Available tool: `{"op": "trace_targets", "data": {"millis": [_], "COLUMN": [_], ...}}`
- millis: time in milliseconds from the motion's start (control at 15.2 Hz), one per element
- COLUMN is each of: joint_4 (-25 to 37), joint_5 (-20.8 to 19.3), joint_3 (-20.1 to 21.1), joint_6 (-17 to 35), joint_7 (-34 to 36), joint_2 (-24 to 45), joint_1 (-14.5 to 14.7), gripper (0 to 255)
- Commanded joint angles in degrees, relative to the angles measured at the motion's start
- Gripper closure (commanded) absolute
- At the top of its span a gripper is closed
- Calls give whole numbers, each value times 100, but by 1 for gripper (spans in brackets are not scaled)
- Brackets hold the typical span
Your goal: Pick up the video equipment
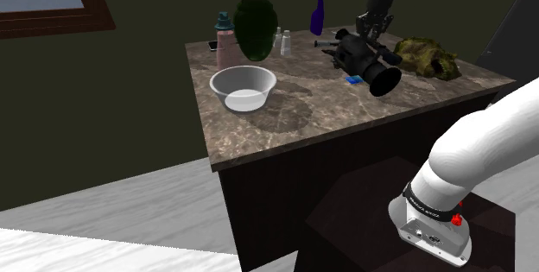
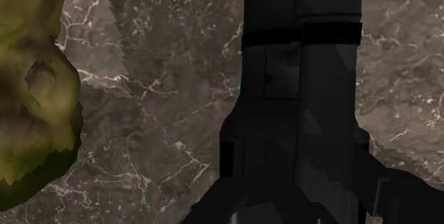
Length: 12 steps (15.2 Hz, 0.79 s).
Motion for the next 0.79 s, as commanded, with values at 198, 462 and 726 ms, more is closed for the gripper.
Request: {"op": "trace_targets", "data": {"millis": [198, 462, 726], "joint_4": [448, 828, 1041], "joint_5": [30, 53, 67], "joint_3": [23, 30, 31], "joint_6": [-375, -681, -847], "joint_7": [2, -9, -17], "joint_2": [62, 137, 185], "joint_1": [21, 35, 43], "gripper": [255, 255, 255]}}
